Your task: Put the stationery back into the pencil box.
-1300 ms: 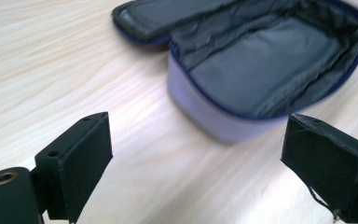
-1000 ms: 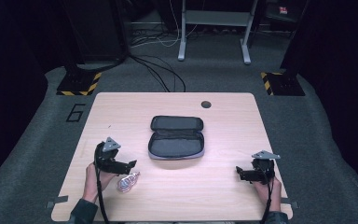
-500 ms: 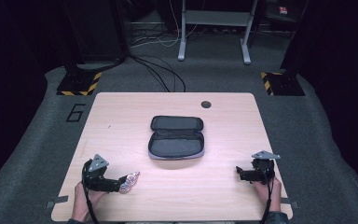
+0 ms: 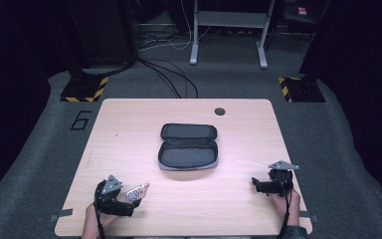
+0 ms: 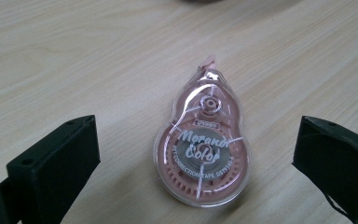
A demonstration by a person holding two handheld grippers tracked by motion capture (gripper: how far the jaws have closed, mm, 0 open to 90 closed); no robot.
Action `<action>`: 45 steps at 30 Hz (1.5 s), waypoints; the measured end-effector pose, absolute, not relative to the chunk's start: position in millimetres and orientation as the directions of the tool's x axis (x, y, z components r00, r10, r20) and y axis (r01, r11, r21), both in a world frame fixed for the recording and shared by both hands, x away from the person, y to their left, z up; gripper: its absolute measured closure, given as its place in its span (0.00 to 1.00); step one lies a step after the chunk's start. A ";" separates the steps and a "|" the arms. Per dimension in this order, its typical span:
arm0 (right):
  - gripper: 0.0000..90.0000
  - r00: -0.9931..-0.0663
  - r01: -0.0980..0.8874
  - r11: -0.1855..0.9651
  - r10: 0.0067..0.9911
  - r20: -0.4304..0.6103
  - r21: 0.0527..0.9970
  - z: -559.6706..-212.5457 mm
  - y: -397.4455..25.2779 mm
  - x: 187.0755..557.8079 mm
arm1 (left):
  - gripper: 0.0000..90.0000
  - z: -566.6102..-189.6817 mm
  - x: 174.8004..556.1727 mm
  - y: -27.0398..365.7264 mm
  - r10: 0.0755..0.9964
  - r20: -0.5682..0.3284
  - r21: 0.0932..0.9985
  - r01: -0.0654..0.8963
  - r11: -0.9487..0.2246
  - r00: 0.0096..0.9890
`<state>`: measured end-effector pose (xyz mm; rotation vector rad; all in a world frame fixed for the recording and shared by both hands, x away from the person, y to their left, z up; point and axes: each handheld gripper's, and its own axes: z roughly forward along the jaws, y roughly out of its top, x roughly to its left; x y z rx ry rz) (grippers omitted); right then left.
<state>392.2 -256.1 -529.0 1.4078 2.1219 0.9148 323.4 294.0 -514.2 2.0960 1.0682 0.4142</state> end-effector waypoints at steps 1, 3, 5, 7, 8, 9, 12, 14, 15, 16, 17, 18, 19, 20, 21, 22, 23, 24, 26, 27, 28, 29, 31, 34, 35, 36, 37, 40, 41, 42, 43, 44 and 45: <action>0.03 -0.390 0.636 0.265 0.921 0.005 0.725 -529.0 -256.0 392.2 | 0.03 -515.5 323.1 292.5 0.782 -0.028 0.728 0.549 -0.410 0.622; 0.03 -0.390 0.635 0.266 0.921 0.005 0.725 -528.9 -256.0 392.2 | 0.08 -515.6 322.5 291.8 0.771 -0.024 0.723 0.543 -0.427 0.637; 0.03 -0.390 0.635 0.266 0.921 0.005 0.725 -529.0 -256.0 392.2 | 0.19 -516.1 321.9 290.3 0.765 -0.010 0.724 0.532 -0.438 0.644; 0.03 -0.390 0.635 0.266 0.921 0.005 0.725 -529.0 -256.0 392.2 | 0.21 -517.4 322.1 289.7 0.769 -0.003 0.729 0.528 -0.436 0.639; 0.03 -0.390 0.635 0.266 0.921 0.005 0.725 -529.0 -256.0 392.2 | 0.24 -517.4 322.1 289.7 0.769 -0.003 0.729 0.528 -0.436 0.639; 0.03 -0.390 0.636 0.265 0.921 0.005 0.725 -529.0 -256.0 392.2 | 0.28 -518.5 322.5 289.7 0.768 0.004 0.721 0.530 -0.446 0.640; 0.03 -0.390 0.636 0.266 0.921 0.005 0.725 -528.9 -256.1 392.2 | 0.34 -520.7 323.0 289.8 0.767 0.005 0.716 0.533 -0.451 0.642; 0.03 -0.390 0.635 0.266 0.921 0.004 0.725 -529.0 -256.1 392.2 | 0.36 -520.6 323.0 291.2 0.764 0.012 0.702 0.538 -0.466 0.645; 0.03 -0.390 0.635 0.265 0.921 0.005 0.725 -529.0 -256.0 392.2 | 0.38 -520.7 322.6 291.6 0.771 0.015 0.705 0.540 -0.459 0.636; 0.03 -0.390 0.635 0.266 0.921 0.005 0.725 -529.0 -256.1 392.2 | 0.42 -521.6 321.8 292.0 0.778 0.008 0.716 0.539 -0.443 0.629; 0.03 -0.390 0.635 0.265 0.921 0.005 0.725 -529.0 -256.0 392.2 | 0.43 -521.9 321.3 292.2 0.778 0.007 0.719 0.537 -0.440 0.628; 0.03 -0.390 0.635 0.265 0.921 0.005 0.725 -529.0 -256.1 392.2 | 0.43 -521.1 321.1 292.8 0.772 0.008 0.712 0.539 -0.450 0.635; 0.03 -0.390 0.636 0.265 0.921 0.005 0.725 -529.0 -256.0 392.2 | 0.44 -520.9 321.1 292.6 0.773 0.008 0.710 0.541 -0.451 0.634; 0.03 -0.390 0.636 0.265 0.921 0.005 0.725 -529.0 -256.1 392.2 | 0.44 -520.5 321.4 291.7 0.778 0.009 0.710 0.544 -0.447 0.628; 0.03 -0.390 0.635 0.266 0.921 0.004 0.725 -529.0 -256.2 392.2 | 0.44 -520.8 321.3 291.4 0.780 0.007 0.713 0.544 -0.443 0.626; 0.03 -0.390 0.635 0.266 0.921 0.004 0.725 -529.0 -256.1 392.2 | 0.44 -521.2 321.0 291.3 0.784 0.011 0.716 0.542 -0.440 0.621; 0.03 -0.390 0.635 0.266 0.921 0.004 0.725 -529.0 -256.2 392.2 | 0.44 -520.9 320.7 291.4 0.785 0.008 0.714 0.547 -0.438 0.619; 0.03 -0.390 0.635 0.266 0.921 0.004 0.725 -529.0 -256.1 392.2 | 0.44 -521.0 320.4 291.2 0.788 0.005 0.715 0.549 -0.433 0.616; 0.03 -0.390 0.635 0.266 0.921 0.004 0.725 -529.0 -256.2 392.2 | 0.44 -521.0 320.8 291.0 0.787 -0.012 0.721 0.551 -0.421 0.617; 0.03 -0.390 0.635 0.266 0.921 0.004 0.725 -529.0 -256.2 392.2 | 0.44 -521.0 320.8 291.0 0.787 -0.012 0.721 0.551 -0.421 0.617; 0.03 -0.391 0.635 0.266 0.921 0.004 0.725 -529.0 -256.2 392.3 | 0.44 -519.4 320.9 290.7 0.783 -0.002 0.721 0.544 -0.430 0.622; 0.03 -0.391 0.635 0.266 0.921 0.004 0.725 -529.0 -256.2 392.3 | 0.44 -519.4 320.9 290.7 0.783 -0.002 0.721 0.544 -0.430 0.622; 0.03 -0.390 0.635 0.266 0.921 0.004 0.725 -528.9 -256.2 392.2 | 0.44 -517.6 320.9 289.1 0.784 -0.008 0.729 0.541 -0.420 0.620; 0.03 -0.390 0.635 0.266 0.921 0.004 0.725 -529.0 -256.1 392.3 | 0.44 -513.6 321.0 287.3 0.789 -0.001 0.746 0.526 -0.408 0.614; 0.03 -0.390 0.635 0.266 0.921 0.004 0.725 -529.0 -256.1 392.3 | 0.44 -508.8 320.9 286.9 0.786 0.003 0.745 0.523 -0.414 0.618; 0.03 -0.390 0.635 0.266 0.921 0.004 0.725 -529.0 -256.1 392.3 | 0.44 -508.8 320.9 286.9 0.786 0.003 0.745 0.523 -0.414 0.618; 0.03 -0.390 0.635 0.266 0.921 0.004 0.725 -529.0 -256.1 392.3 | 0.44 -506.2 320.9 286.5 0.783 0.003 0.749 0.517 -0.414 0.622; 0.03 -0.390 0.635 0.266 0.921 0.004 0.725 -528.9 -256.1 392.2 | 0.44 -499.8 321.0 285.5 0.776 0.000 0.750 0.514 -0.418 0.631; 0.03 -0.390 0.635 0.266 0.921 0.004 0.725 -529.0 -256.1 392.2 | 0.44 -498.5 321.0 284.1 0.778 0.006 0.759 0.504 -0.413 0.628; 0.03 -0.390 0.635 0.266 0.921 0.004 0.725 -528.9 -256.2 392.2 | 0.44 -493.9 321.6 283.4 0.770 0.012 0.761 0.493 -0.421 0.638; 0.03 -0.390 0.635 0.266 0.921 0.004 0.725 -528.9 -256.2 392.2 | 0.44 -493.9 321.6 283.4 0.770 0.012 0.761 0.493 -0.421 0.638; 0.03 -0.391 0.635 0.266 0.920 0.004 0.725 -529.0 -256.1 392.3 | 0.44 -491.8 322.3 282.9 0.767 0.014 0.762 0.489 -0.424 0.642; 0.03 -0.391 0.635 0.266 0.921 0.004 0.725 -529.0 -256.1 392.3 | 0.44 -487.8 323.9 281.7 0.764 0.021 0.765 0.481 -0.428 0.645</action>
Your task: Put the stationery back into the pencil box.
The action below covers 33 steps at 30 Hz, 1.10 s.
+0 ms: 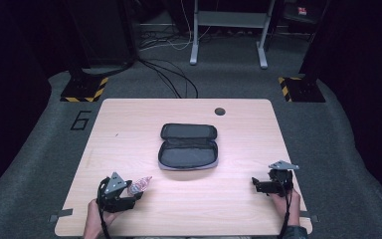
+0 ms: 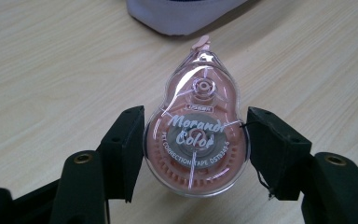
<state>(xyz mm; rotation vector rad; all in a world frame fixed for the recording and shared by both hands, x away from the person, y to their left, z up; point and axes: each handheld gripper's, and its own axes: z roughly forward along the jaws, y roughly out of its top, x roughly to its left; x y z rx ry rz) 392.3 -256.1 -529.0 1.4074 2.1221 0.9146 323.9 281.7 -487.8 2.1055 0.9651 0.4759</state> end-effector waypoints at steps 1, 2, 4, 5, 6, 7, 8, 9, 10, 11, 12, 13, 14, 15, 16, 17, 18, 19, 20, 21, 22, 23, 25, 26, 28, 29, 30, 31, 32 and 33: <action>0.03 -0.391 0.635 0.267 0.920 0.004 0.725 -529.0 -256.1 392.3 | 0.44 -486.3 324.8 280.7 0.765 0.022 0.768 0.480 -0.425 0.644; 0.03 -0.391 0.635 0.267 0.920 0.004 0.725 -529.0 -256.1 392.3 | 0.44 -486.3 324.8 280.7 0.765 0.022 0.768 0.480 -0.425 0.644; 0.03 -0.391 0.635 0.267 0.920 0.004 0.725 -529.0 -256.1 392.3 | 0.44 -481.0 328.2 278.7 0.757 0.022 0.765 0.476 -0.433 0.653; 0.03 -0.391 0.635 0.267 0.920 0.004 0.725 -529.0 -256.1 392.3 | 0.44 -481.0 328.2 278.7 0.757 0.022 0.765 0.476 -0.433 0.653; 0.03 -0.391 0.635 0.267 0.920 0.004 0.725 -529.0 -256.1 392.3 | 0.44 -478.6 329.7 277.9 0.753 0.030 0.763 0.471 -0.442 0.658; 0.03 -0.391 0.635 0.266 0.921 0.004 0.725 -529.0 -256.1 392.3 | 0.44 -476.9 331.1 277.3 0.750 0.034 0.764 0.467 -0.446 0.660; 0.03 -0.391 0.635 0.267 0.920 0.004 0.725 -529.0 -256.2 392.3 | 0.44 -475.4 332.6 276.6 0.749 0.036 0.763 0.466 -0.448 0.662; 0.03 -0.391 0.635 0.266 0.921 0.004 0.725 -529.0 -256.1 392.4 | 0.44 -474.0 334.2 276.3 0.745 0.043 0.761 0.462 -0.456 0.665; 0.03 -0.391 0.635 0.267 0.920 0.004 0.725 -529.0 -256.1 392.4 | 0.44 -471.1 337.2 273.9 0.744 0.045 0.760 0.461 -0.459 0.666; 0.03 -0.391 0.635 0.267 0.920 0.003 0.725 -529.0 -256.1 392.4 | 0.44 -469.4 339.0 272.9 0.741 0.047 0.758 0.459 -0.464 0.670; 0.03 -0.391 0.635 0.267 0.920 0.003 0.725 -529.0 -256.1 392.4 | 0.44 -469.4 339.0 272.9 0.741 0.047 0.758 0.459 -0.464 0.670; 0.03 -0.390 0.635 0.266 0.921 0.003 0.726 -529.0 -256.1 392.5 | 0.44 -466.5 342.8 271.2 0.735 0.052 0.760 0.451 -0.469 0.676; 0.03 -0.390 0.635 0.266 0.921 0.003 0.726 -529.0 -256.1 392.5 | 0.44 -466.5 342.8 271.2 0.735 0.052 0.760 0.451 -0.469 0.676; 0.03 -0.389 0.635 0.266 0.921 0.003 0.726 -529.0 -256.0 392.6 | 0.44 -464.8 346.4 268.6 0.731 0.051 0.762 0.446 -0.469 0.680; 0.03 -0.389 0.635 0.266 0.921 0.003 0.726 -529.0 -256.0 392.6 | 0.44 -464.8 346.4 268.6 0.731 0.051 0.762 0.446 -0.469 0.680; 0.03 -0.389 0.635 0.265 0.921 0.004 0.726 -529.0 -255.9 392.5 | 0.44 -463.7 348.1 267.0 0.729 0.054 0.759 0.446 -0.474 0.682; 0.03 -0.389 0.635 0.265 0.921 0.004 0.726 -529.0 -255.9 392.5 | 0.44 -462.8 350.2 265.3 0.726 0.055 0.758 0.445 -0.477 0.685; 0.03 -0.388 0.636 0.264 0.922 0.004 0.725 -529.1 -255.9 392.5 | 0.44 -461.0 354.7 262.0 0.719 0.054 0.759 0.440 -0.481 0.692; 0.03 -0.390 0.636 0.267 0.921 0.002 0.724 -529.1 -256.1 392.5 | 0.44 -460.0 357.1 260.1 0.715 0.057 0.758 0.437 -0.485 0.697; 0.03 -0.388 0.638 0.265 0.922 0.005 0.723 -529.0 -255.8 392.5 | 0.44 -459.3 358.9 257.7 0.714 0.052 0.760 0.436 -0.482 0.698; 0.03 -0.390 0.636 0.267 0.921 0.004 0.724 -529.1 -256.0 392.6 | 0.44 -457.7 360.9 255.9 0.709 0.062 0.757 0.430 -0.492 0.702; 0.03 -0.388 0.638 0.264 0.922 0.006 0.723 -529.0 -255.8 392.4 | 0.44 -456.7 362.4 253.3 0.706 0.056 0.759 0.429 -0.489 0.706; 0.03 -0.389 0.637 0.266 0.921 0.004 0.724 -529.0 -256.0 392.6 | 0.44 -453.9 365.7 249.2 0.701 0.060 0.758 0.425 -0.496 0.711; 0.03 -0.387 0.635 0.264 0.922 0.004 0.726 -529.2 -256.0 392.6 | 0.44 -452.7 367.9 247.7 0.698 0.062 0.758 0.422 -0.498 0.714; 0.03 -0.389 0.635 0.265 0.921 0.003 0.726 -529.2 -256.0 392.6 | 0.44 -450.9 371.7 244.8 0.692 0.066 0.759 0.414 -0.502 0.719; 0.03 -0.387 0.635 0.264 0.922 0.004 0.726 -529.2 -256.0 392.6 | 0.44 -450.4 373.0 243.0 0.694 0.059 0.759 0.419 -0.498 0.718; 0.03 -0.388 0.636 0.265 0.922 0.004 0.725 -529.1 -255.9 392.6 | 0.44 -450.1 374.7 241.7 0.692 0.054 0.760 0.419 -0.496 0.720; 0.03 -0.389 0.635 0.265 0.921 0.003 0.726 -529.2 -256.0 392.6 | 0.44 -449.2 377.0 241.2 0.685 0.064 0.755 0.414 -0.509 0.726; 0.03 -0.387 0.635 0.264 0.922 0.004 0.726 -529.2 -256.0 392.7 | 0.44 -449.1 379.1 240.1 0.684 0.067 0.757 0.410 -0.509 0.726; 0.03 -0.387 0.635 0.264 0.922 0.004 0.726 -529.2 -256.0 392.7 | 0.44 -449.1 379.1 240.1 0.684 0.067 0.757 0.410 -0.509 0.726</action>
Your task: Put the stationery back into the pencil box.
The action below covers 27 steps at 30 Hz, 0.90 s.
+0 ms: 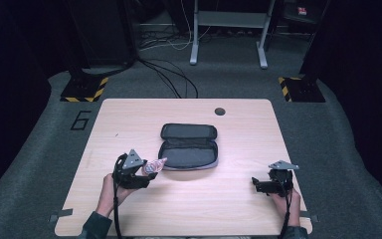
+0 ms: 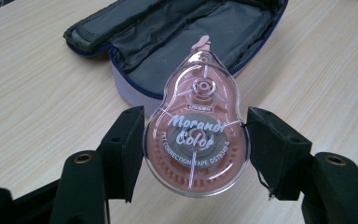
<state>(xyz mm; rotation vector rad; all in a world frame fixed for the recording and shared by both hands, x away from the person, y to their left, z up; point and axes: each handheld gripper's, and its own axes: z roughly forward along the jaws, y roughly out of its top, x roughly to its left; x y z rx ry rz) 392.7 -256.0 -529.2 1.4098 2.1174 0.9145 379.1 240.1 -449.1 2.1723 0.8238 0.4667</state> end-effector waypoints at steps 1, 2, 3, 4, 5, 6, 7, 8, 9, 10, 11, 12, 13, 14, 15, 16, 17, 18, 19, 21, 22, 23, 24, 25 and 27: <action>0.03 -0.388 0.635 0.265 0.922 0.004 0.726 -529.2 -256.0 392.6 | 0.44 -448.6 381.1 238.7 0.682 0.062 0.754 0.414 -0.510 0.728; 0.03 -0.388 0.635 0.264 0.922 0.004 0.726 -529.2 -256.0 392.6 | 0.44 -448.4 382.3 237.2 0.683 0.058 0.755 0.416 -0.507 0.728; 0.03 -0.388 0.635 0.265 0.922 0.003 0.726 -529.2 -256.0 392.6 | 0.44 -448.3 383.1 236.0 0.683 0.053 0.757 0.417 -0.504 0.728; 0.03 -0.388 0.635 0.265 0.922 0.003 0.726 -529.2 -256.0 392.6 | 0.44 -447.7 384.6 235.1 0.680 0.055 0.756 0.414 -0.507 0.731; 0.03 -0.386 0.635 0.262 0.923 0.005 0.727 -529.2 -255.8 392.7 | 0.44 -446.6 386.8 234.4 0.676 0.068 0.754 0.406 -0.517 0.733; 0.03 -0.387 0.635 0.263 0.922 0.004 0.727 -529.2 -255.9 392.7 | 0.44 -446.5 388.6 233.2 0.677 0.066 0.753 0.408 -0.517 0.733; 0.03 -0.387 0.635 0.263 0.922 0.004 0.727 -529.2 -255.9 392.7 | 0.44 -446.6 390.1 232.5 0.678 0.063 0.753 0.411 -0.514 0.732; 0.03 -0.387 0.635 0.263 0.922 0.005 0.727 -529.2 -255.8 392.8 | 0.44 -446.7 392.6 231.0 0.682 0.069 0.753 0.411 -0.514 0.728; 0.03 -0.387 0.635 0.263 0.922 0.004 0.726 -529.2 -255.8 392.9 | 0.44 -446.6 394.1 230.4 0.680 0.066 0.751 0.412 -0.516 0.730; 0.03 -0.387 0.638 0.265 0.922 0.003 0.723 -529.0 -255.7 393.1 | 0.44 -446.1 397.6 228.4 0.677 0.058 0.749 0.416 -0.515 0.734; 0.03 -0.387 0.638 0.265 0.922 0.003 0.723 -529.0 -255.7 393.1 | 0.44 -446.1 397.6 228.4 0.677 0.058 0.749 0.416 -0.515 0.734; 0.03 -0.388 0.638 0.264 0.922 0.005 0.724 -529.0 -255.8 393.0 | 0.44 -446.3 400.8 226.1 0.679 0.066 0.754 0.410 -0.514 0.731; 0.03 -0.386 0.635 0.262 0.923 0.004 0.727 -529.3 -255.6 393.0 | 0.44 -445.5 402.0 225.3 0.678 0.059 0.749 0.416 -0.515 0.732; 0.03 -0.386 0.635 0.262 0.923 0.004 0.727 -529.3 -255.6 393.0 | 0.44 -445.5 402.0 225.3 0.678 0.059 0.749 0.416 -0.515 0.732; 0.03 -0.386 0.635 0.263 0.922 0.004 0.726 -529.2 -255.6 393.1 | 0.44 -444.7 404.1 224.6 0.675 0.066 0.747 0.412 -0.522 0.735; 0.03 -0.387 0.632 0.264 0.922 0.002 0.728 -529.4 -255.7 393.3 | 0.44 -444.9 407.0 223.3 0.675 0.069 0.746 0.411 -0.524 0.735; 0.03 -0.388 0.635 0.267 0.922 0.001 0.725 -529.1 -255.8 393.3 | 0.44 -445.5 408.4 222.2 0.681 0.072 0.749 0.412 -0.519 0.728; 0.03 -0.388 0.640 0.267 0.922 0.004 0.721 -528.8 -255.8 393.0 | 0.44 -445.6 410.1 221.8 0.679 0.073 0.748 0.410 -0.522 0.731; 0.03 -0.388 0.640 0.267 0.922 0.004 0.721 -528.8 -255.8 393.0 | 0.44 -445.6 410.1 221.8 0.679 0.073 0.748 0.410 -0.522 0.731; 0.03 -0.389 0.638 0.267 0.921 0.002 0.722 -528.9 -255.8 393.1 | 0.44 -445.5 412.7 220.0 0.677 0.070 0.746 0.412 -0.523 0.733; 0.03 -0.388 0.639 0.266 0.922 0.003 0.722 -528.9 -255.7 393.0 | 0.44 -445.5 413.8 218.8 0.680 0.070 0.748 0.412 -0.520 0.730; 0.03 -0.387 0.637 0.265 0.922 0.003 0.724 -529.1 -255.7 393.1 | 0.44 -445.8 415.4 217.7 0.680 0.069 0.751 0.411 -0.517 0.730; 0.03 -0.387 0.637 0.265 0.922 0.003 0.724 -529.1 -255.7 393.1 | 0.44 -445.3 416.9 217.2 0.677 0.069 0.746 0.412 -0.523 0.733; 0.03 -0.390 0.637 0.269 0.921 0.001 0.722 -528.9 -256.0 393.3 | 0.44 -445.0 420.2 215.3 0.673 0.068 0.742 0.413 -0.528 0.736; 0.03 -0.390 0.637 0.269 0.921 0.001 0.723 -528.9 -255.9 393.3 | 0.44 -445.1 421.4 214.1 0.675 0.068 0.744 0.413 -0.525 0.735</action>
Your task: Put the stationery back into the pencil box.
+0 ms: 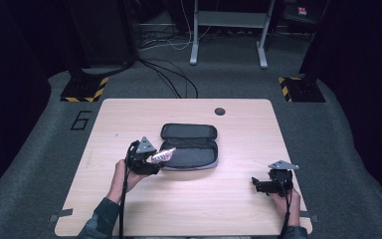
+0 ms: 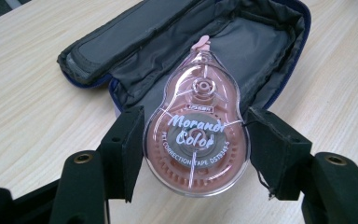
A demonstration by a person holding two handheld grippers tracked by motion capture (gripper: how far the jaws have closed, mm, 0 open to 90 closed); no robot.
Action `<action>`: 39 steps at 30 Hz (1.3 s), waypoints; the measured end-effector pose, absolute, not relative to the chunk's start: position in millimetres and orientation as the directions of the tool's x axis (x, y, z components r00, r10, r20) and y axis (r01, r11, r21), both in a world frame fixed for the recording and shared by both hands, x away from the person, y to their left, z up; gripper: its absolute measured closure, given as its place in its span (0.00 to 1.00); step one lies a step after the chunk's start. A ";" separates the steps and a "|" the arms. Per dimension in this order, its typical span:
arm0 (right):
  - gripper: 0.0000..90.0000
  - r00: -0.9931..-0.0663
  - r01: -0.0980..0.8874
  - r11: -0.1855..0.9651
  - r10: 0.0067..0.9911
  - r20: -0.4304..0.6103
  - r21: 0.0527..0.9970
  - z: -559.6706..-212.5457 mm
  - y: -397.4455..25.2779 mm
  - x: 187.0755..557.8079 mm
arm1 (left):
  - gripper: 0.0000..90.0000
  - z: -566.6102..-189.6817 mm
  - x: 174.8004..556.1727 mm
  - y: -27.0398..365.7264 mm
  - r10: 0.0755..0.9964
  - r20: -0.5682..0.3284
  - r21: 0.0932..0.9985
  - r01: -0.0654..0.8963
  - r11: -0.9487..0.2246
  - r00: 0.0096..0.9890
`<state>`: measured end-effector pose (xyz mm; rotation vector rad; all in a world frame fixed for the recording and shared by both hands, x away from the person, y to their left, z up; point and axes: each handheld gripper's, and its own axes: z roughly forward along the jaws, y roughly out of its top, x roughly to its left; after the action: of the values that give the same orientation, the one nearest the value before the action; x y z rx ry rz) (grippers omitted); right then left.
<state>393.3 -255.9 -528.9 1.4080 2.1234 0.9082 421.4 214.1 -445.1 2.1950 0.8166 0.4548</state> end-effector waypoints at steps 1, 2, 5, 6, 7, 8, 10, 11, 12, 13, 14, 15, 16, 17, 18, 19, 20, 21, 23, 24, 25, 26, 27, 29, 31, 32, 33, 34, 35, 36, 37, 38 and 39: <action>0.03 -0.390 0.637 0.269 0.921 0.001 0.723 -528.9 -255.9 393.3 | 0.44 -444.4 424.1 212.7 0.669 0.068 0.738 0.414 -0.533 0.740; 0.03 -0.390 0.637 0.269 0.921 0.001 0.723 -528.9 -255.9 393.3 | 0.44 -444.4 424.1 212.7 0.669 0.068 0.738 0.414 -0.533 0.740; 0.03 -0.390 0.637 0.269 0.921 0.001 0.723 -528.9 -255.9 393.3 | 0.44 -447.3 428.3 209.0 0.675 0.054 0.739 0.425 -0.523 0.736; 0.03 -0.390 0.637 0.269 0.921 0.001 0.723 -528.9 -255.9 393.3 | 0.44 -447.8 429.4 208.4 0.674 0.057 0.739 0.422 -0.525 0.737; 0.03 -0.390 0.636 0.269 0.921 0.001 0.723 -528.9 -255.9 393.3 | 0.44 -448.4 431.5 207.8 0.673 0.066 0.740 0.417 -0.528 0.736; 0.03 -0.390 0.636 0.269 0.921 0.001 0.723 -528.9 -255.9 393.3 | 0.44 -448.6 433.7 207.8 0.670 0.058 0.738 0.420 -0.528 0.740; 0.03 -0.390 0.637 0.268 0.921 0.002 0.723 -528.9 -255.9 393.3 | 0.44 -449.8 436.5 206.4 0.676 0.044 0.736 0.434 -0.519 0.735; 0.03 -0.390 0.636 0.269 0.921 0.001 0.723 -528.9 -256.0 393.3 | 0.44 -450.9 438.2 205.3 0.681 0.047 0.743 0.431 -0.513 0.731; 0.03 -0.391 0.636 0.269 0.921 0.001 0.723 -528.9 -255.9 393.4 | 0.44 -451.3 441.2 203.5 0.679 0.052 0.742 0.427 -0.517 0.732; 0.03 -0.391 0.636 0.269 0.921 0.001 0.723 -528.9 -255.9 393.4 | 0.44 -451.3 441.2 203.5 0.679 0.052 0.742 0.427 -0.517 0.732; 0.03 -0.391 0.636 0.269 0.921 0.001 0.723 -528.9 -255.9 393.4 | 0.44 -450.8 442.7 202.6 0.677 0.051 0.739 0.428 -0.519 0.734; 0.03 -0.390 0.636 0.268 0.921 0.002 0.724 -528.9 -255.9 393.4 | 0.44 -449.9 445.4 200.6 0.675 0.044 0.738 0.432 -0.519 0.736; 0.03 -0.390 0.636 0.268 0.921 0.002 0.724 -528.9 -255.9 393.4 | 0.44 -449.9 445.4 200.6 0.675 0.044 0.738 0.432 -0.519 0.736; 0.03 -0.391 0.636 0.269 0.920 0.001 0.724 -528.9 -255.9 393.4 | 0.44 -450.0 447.7 199.3 0.677 0.060 0.741 0.422 -0.522 0.733; 0.03 -0.391 0.636 0.269 0.920 0.001 0.724 -528.9 -255.9 393.4 | 0.44 -450.3 448.3 197.9 0.680 0.042 0.741 0.434 -0.513 0.732; 0.03 -0.391 0.635 0.269 0.920 0.001 0.724 -528.9 -255.9 393.4 | 0.44 -450.3 452.0 195.9 0.672 0.051 0.735 0.428 -0.526 0.738; 0.03 -0.391 0.635 0.269 0.920 0.001 0.724 -528.9 -255.9 393.4 | 0.44 -450.8 453.8 194.4 0.670 0.050 0.734 0.427 -0.527 0.741; 0.03 -0.391 0.635 0.269 0.920 0.001 0.724 -528.9 -255.9 393.4 | 0.44 -450.8 453.8 194.4 0.670 0.050 0.734 0.427 -0.527 0.741; 0.04 -0.392 0.635 0.269 0.920 0.002 0.724 -528.9 -255.9 393.4 | 0.44 -452.5 456.5 189.9 0.667 0.039 0.732 0.433 -0.526 0.744; 0.04 -0.392 0.635 0.270 0.920 0.001 0.724 -528.9 -255.9 393.4 | 0.44 -454.2 459.0 186.3 0.667 0.045 0.737 0.426 -0.525 0.744; 0.04 -0.392 0.635 0.269 0.920 0.001 0.724 -528.9 -255.9 393.4 | 0.44 -454.2 459.0 186.3 0.667 0.045 0.737 0.426 -0.525 0.744; 0.04 -0.392 0.635 0.269 0.920 0.001 0.724 -528.9 -255.9 393.4 | 0.44 -454.2 460.5 184.8 0.660 0.045 0.731 0.426 -0.534 0.750; 0.04 -0.392 0.635 0.269 0.920 0.002 0.724 -528.9 -255.9 393.4 | 0.44 -455.4 462.5 180.7 0.663 0.035 0.731 0.433 -0.527 0.748; 0.04 -0.392 0.635 0.269 0.920 0.002 0.724 -528.9 -255.9 393.4 | 0.44 -456.2 464.5 178.9 0.660 0.044 0.731 0.426 -0.534 0.750; 0.04 -0.392 0.635 0.269 0.920 0.002 0.724 -528.9 -255.9 393.4 | 0.44 -460.0 466.9 174.2 0.655 0.034 0.728 0.431 -0.534 0.754; 0.04 -0.392 0.635 0.269 0.920 0.002 0.724 -528.9 -255.9 393.4 | 0.44 -460.0 466.9 174.2 0.655 0.034 0.728 0.431 -0.534 0.754; 0.04 -0.392 0.635 0.269 0.920 0.002 0.724 -528.9 -255.9 393.5 | 0.44 -461.7 468.5 172.3 0.650 0.040 0.725 0.426 -0.541 0.759; 0.04 -0.392 0.635 0.269 0.920 0.002 0.724 -528.9 -255.9 393.5 | 0.44 -463.6 468.9 170.2 0.653 0.034 0.724 0.431 -0.538 0.757; 0.04 -0.391 0.635 0.269 0.920 0.002 0.724 -528.9 -255.8 393.5 | 0.44 -464.5 469.5 168.7 0.652 0.032 0.719 0.435 -0.541 0.758; 0.04 -0.392 0.635 0.269 0.920 0.001 0.724 -528.9 -255.9 393.4 | 0.44 -465.5 470.4 167.9 0.650 0.029 0.720 0.436 -0.541 0.759; 0.04 -0.392 0.635 0.269 0.920 0.002 0.724 -528.9 -255.9 393.5 | 0.44 -466.5 471.3 166.0 0.648 0.028 0.714 0.438 -0.546 0.761; 0.04 -0.392 0.635 0.269 0.920 0.002 0.724 -528.9 -255.9 393.5 | 0.44 -468.0 471.6 164.3 0.653 0.029 0.720 0.438 -0.539 0.757; 0.04 -0.392 0.635 0.270 0.920 0.001 0.724 -528.9 -255.9 393.5 | 0.44 -469.3 472.4 162.1 0.651 0.026 0.713 0.443 -0.544 0.759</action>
<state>393.5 -255.9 -528.9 1.4047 2.1247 0.9112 472.4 162.1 -469.3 2.2361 0.8138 0.3746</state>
